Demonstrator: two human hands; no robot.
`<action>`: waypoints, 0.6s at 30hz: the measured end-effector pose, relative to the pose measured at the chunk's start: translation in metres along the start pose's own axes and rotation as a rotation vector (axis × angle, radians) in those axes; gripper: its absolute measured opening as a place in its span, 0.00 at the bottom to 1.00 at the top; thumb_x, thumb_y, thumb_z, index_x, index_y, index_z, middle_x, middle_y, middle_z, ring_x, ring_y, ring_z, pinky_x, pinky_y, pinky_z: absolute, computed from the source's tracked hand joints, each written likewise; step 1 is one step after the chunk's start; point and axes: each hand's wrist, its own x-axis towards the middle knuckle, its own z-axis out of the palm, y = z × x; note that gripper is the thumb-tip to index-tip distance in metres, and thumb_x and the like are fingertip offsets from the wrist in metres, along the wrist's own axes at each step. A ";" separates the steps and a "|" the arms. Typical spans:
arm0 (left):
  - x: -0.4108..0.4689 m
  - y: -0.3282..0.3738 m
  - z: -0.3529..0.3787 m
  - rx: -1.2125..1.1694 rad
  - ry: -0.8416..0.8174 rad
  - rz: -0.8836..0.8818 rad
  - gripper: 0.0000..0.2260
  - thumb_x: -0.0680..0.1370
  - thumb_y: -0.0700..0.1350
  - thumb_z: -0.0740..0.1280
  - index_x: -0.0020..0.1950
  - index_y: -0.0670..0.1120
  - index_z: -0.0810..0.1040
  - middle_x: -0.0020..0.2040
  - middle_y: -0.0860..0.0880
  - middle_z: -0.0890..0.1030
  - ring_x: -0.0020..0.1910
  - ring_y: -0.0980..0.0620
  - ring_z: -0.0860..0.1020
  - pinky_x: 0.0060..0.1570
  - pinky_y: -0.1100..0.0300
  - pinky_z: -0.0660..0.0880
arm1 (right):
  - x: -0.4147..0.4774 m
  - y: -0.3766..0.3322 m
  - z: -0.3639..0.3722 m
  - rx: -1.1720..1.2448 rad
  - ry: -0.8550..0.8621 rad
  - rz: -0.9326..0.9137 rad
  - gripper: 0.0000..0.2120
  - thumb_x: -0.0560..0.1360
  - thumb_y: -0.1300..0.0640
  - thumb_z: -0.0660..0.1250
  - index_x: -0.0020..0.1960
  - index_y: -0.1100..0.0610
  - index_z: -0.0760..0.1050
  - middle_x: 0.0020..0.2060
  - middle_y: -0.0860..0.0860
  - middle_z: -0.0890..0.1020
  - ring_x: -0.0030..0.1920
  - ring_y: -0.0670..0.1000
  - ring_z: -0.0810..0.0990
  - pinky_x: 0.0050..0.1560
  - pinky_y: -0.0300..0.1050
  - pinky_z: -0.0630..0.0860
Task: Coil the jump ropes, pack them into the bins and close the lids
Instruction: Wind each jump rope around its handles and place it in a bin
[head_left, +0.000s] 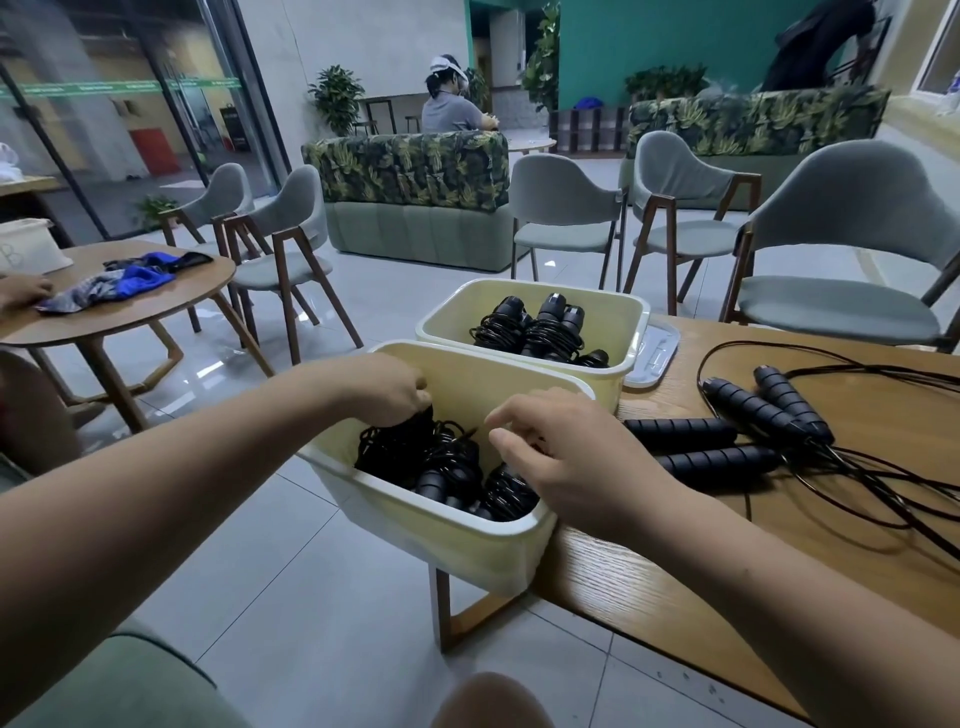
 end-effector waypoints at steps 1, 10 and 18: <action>-0.003 0.003 -0.006 -0.025 0.027 0.010 0.19 0.88 0.54 0.55 0.69 0.45 0.77 0.67 0.42 0.79 0.63 0.42 0.76 0.58 0.53 0.70 | -0.001 0.004 0.000 0.034 0.028 -0.013 0.11 0.85 0.48 0.66 0.61 0.49 0.84 0.52 0.44 0.83 0.57 0.47 0.78 0.61 0.50 0.75; -0.029 0.087 -0.036 -0.201 0.314 0.165 0.15 0.85 0.58 0.63 0.61 0.49 0.80 0.57 0.47 0.83 0.55 0.45 0.79 0.54 0.52 0.76 | -0.045 0.032 -0.039 0.013 0.108 0.039 0.15 0.85 0.46 0.66 0.68 0.48 0.82 0.64 0.43 0.79 0.66 0.44 0.75 0.69 0.46 0.74; -0.029 0.201 -0.041 -0.346 0.323 0.333 0.16 0.84 0.59 0.67 0.67 0.52 0.79 0.60 0.50 0.83 0.56 0.49 0.80 0.56 0.52 0.79 | -0.112 0.074 -0.095 -0.067 0.093 0.223 0.14 0.85 0.47 0.68 0.68 0.49 0.81 0.61 0.44 0.80 0.62 0.44 0.76 0.62 0.41 0.73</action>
